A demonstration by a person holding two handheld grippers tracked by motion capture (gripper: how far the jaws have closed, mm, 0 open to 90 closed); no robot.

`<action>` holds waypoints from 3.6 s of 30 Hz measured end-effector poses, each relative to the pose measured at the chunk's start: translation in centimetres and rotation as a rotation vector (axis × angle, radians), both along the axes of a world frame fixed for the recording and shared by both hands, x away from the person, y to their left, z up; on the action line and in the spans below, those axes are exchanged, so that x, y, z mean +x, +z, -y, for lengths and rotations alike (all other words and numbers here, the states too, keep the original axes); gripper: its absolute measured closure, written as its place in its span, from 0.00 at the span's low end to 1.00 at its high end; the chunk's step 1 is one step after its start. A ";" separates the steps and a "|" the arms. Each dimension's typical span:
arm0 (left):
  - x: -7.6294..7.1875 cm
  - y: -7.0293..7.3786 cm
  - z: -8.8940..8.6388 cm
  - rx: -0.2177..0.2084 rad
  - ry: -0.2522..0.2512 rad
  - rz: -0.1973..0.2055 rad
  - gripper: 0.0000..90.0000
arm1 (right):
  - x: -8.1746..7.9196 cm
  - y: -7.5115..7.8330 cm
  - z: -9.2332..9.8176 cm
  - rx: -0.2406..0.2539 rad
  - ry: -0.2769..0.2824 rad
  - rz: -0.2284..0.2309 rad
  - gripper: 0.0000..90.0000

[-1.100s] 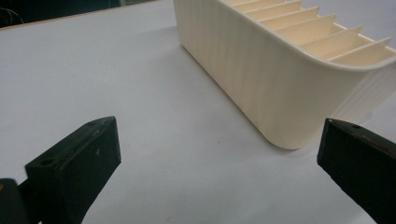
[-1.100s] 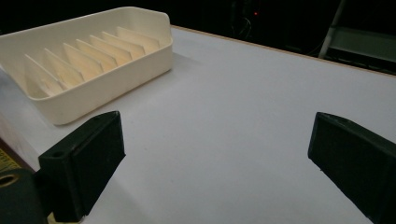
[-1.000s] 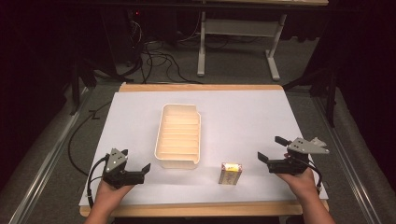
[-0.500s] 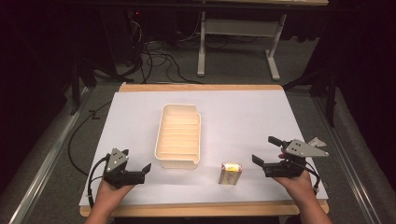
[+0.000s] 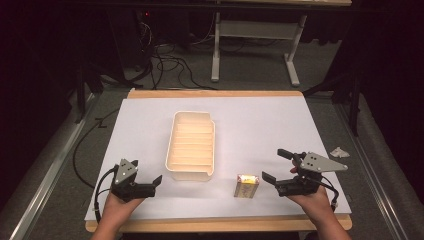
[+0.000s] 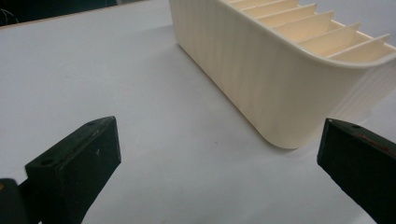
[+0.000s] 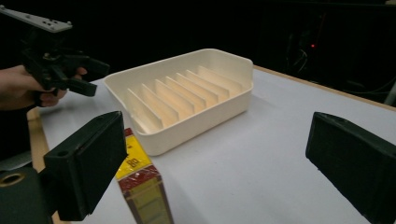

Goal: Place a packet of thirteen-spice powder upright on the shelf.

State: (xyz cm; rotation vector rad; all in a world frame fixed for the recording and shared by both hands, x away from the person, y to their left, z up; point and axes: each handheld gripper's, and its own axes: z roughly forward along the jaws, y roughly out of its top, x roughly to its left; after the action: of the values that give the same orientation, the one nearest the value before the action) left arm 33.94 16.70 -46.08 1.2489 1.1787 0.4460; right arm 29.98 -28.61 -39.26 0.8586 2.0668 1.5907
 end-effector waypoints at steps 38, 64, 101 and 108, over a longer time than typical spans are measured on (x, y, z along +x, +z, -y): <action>0.0 0.2 -0.2 -0.008 -0.003 0.005 0.00 | 0.1 -4.3 -4.4 -0.097 0.175 -0.145 0.26; -0.1 0.1 -0.2 -0.003 -0.001 0.002 0.00 | -0.1 -4.8 -4.1 -0.105 0.221 -0.119 0.66; -0.1 0.1 -0.1 -0.006 -0.013 0.003 0.00 | -0.1 -4.0 -3.2 -0.120 0.177 -0.029 0.76; 0.0 0.1 -0.1 -0.006 -0.016 0.002 0.00 | 0.2 -3.5 -2.6 -0.099 0.132 0.001 0.76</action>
State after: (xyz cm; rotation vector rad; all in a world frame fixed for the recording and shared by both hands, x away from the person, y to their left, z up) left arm 33.89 16.76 -45.98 1.2517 1.1668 0.4307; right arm 30.20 -25.97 -42.79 0.6999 2.2212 1.5391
